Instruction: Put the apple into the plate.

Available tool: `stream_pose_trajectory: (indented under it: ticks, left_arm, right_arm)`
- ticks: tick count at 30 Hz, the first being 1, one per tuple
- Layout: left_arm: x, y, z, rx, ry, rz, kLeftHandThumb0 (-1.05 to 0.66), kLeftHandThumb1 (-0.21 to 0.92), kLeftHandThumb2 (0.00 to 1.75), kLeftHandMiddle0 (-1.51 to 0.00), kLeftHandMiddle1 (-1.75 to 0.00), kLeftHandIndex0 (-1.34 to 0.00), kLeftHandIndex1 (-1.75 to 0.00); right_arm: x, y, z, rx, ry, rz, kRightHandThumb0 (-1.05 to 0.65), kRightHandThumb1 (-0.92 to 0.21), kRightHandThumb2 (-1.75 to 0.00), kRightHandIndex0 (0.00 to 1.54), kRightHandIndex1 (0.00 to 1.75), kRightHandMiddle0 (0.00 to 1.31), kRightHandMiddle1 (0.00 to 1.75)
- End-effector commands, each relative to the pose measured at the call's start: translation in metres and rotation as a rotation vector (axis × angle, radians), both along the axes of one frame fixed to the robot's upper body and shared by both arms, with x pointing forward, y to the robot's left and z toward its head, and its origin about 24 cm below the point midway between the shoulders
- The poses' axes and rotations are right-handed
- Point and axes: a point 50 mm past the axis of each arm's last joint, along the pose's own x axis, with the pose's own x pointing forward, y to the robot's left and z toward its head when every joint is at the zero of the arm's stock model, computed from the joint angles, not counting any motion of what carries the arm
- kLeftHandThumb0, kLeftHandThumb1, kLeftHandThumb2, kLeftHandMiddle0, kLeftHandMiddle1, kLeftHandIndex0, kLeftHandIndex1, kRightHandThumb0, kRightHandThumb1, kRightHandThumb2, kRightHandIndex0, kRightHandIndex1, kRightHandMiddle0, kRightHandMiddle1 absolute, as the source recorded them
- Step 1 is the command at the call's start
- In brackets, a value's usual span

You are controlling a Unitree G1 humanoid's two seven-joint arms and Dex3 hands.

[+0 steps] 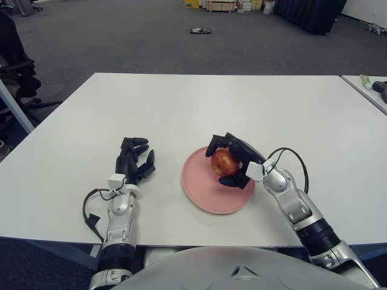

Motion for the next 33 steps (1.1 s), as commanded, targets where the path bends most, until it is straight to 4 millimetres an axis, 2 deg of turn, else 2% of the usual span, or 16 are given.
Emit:
stream_pose_trajectory:
  ticks: [1,2,4,6,9,11,12,15,18,21,26,33]
  left_arm:
    - [-0.012,-0.001,-0.018,-0.025,0.108,0.010,0.00,0.66,0.79,-0.49,-1.39,-0.29,-1.75]
    - [-0.012,-0.001,-0.018,-0.022,0.107,0.008,0.00,0.66,0.79,-0.49,-1.39,-0.29,-1.75]
    - [-0.012,-0.001,-0.018,-0.017,0.105,0.006,0.00,0.66,0.79,-0.49,-1.38,-0.29,-1.75]
    - [-0.012,-0.001,-0.018,-0.015,0.104,0.004,0.00,0.66,0.79,-0.50,-1.38,-0.29,-1.75]
    - [-0.011,-0.001,-0.018,-0.013,0.105,0.005,0.00,0.66,0.78,-0.50,-1.38,-0.29,-1.75]
    - [-0.012,-0.001,-0.018,-0.011,0.106,0.005,0.00,0.67,0.78,-0.50,-1.38,-0.28,-1.75]
    - [-0.012,-0.001,-0.018,-0.012,0.105,0.005,0.00,0.67,0.77,-0.50,-1.38,-0.28,-1.75]
    - [-0.011,-0.001,-0.019,-0.017,0.105,0.004,0.00,0.68,0.76,-0.49,-1.38,-0.27,-1.75]
    - [-0.011,-0.001,-0.019,-0.019,0.105,0.004,0.00,0.68,0.76,-0.49,-1.38,-0.27,-1.75]
    - [-0.011,-0.001,-0.019,-0.019,0.105,0.006,0.00,0.68,0.76,-0.49,-1.38,-0.27,-1.75]
    - [-0.011,-0.001,-0.019,-0.017,0.108,0.009,0.00,0.67,0.78,-0.50,-1.40,-0.26,-1.75]
    - [-0.011,-0.001,-0.019,-0.010,0.094,-0.006,0.00,0.62,0.86,-0.51,-1.42,-0.29,-1.75]
  right_arm:
    - [0.005,0.000,0.003,-0.093,0.011,0.074,-0.01,-0.31,-1.25,0.50,1.70,0.63,1.55]
    - [0.004,0.000,0.003,-0.138,0.014,0.111,-0.01,-0.43,-1.10,0.47,1.66,0.51,1.59]
    - [0.004,0.000,0.002,-0.202,0.011,0.156,-0.24,-0.35,-1.15,0.27,1.45,0.26,1.53]
    - [0.004,0.000,0.003,-0.243,0.008,0.179,-0.41,-0.29,-1.17,0.11,1.23,0.11,1.38]
    - [0.004,0.000,0.003,-0.277,0.003,0.193,-0.50,-0.27,-1.15,0.04,1.03,0.04,1.24]
    - [0.004,0.000,0.003,-0.289,-0.001,0.194,-0.57,-0.29,-1.11,0.02,0.79,0.02,1.06]
    - [0.004,0.000,0.004,-0.291,-0.006,0.191,-0.58,-0.30,-1.10,0.01,0.74,0.01,1.02]
    - [0.004,-0.001,0.004,-0.298,-0.022,0.185,-0.67,-0.35,-1.02,0.00,0.37,0.00,0.74]
    - [0.003,-0.002,0.005,-0.301,-0.035,0.183,-0.72,-0.40,-0.96,0.00,0.15,0.00,0.56]
    - [0.003,-0.002,0.007,-0.298,-0.051,0.186,-0.76,-0.42,-0.92,0.00,0.06,0.00,0.43]
    - [0.001,-0.003,0.009,-0.274,-0.081,0.192,-0.91,-0.51,-0.78,0.00,0.01,0.00,0.09]
    - [-0.001,-0.010,0.014,-0.191,-0.083,0.200,-1.02,-0.54,-0.66,0.00,0.00,0.00,0.01]
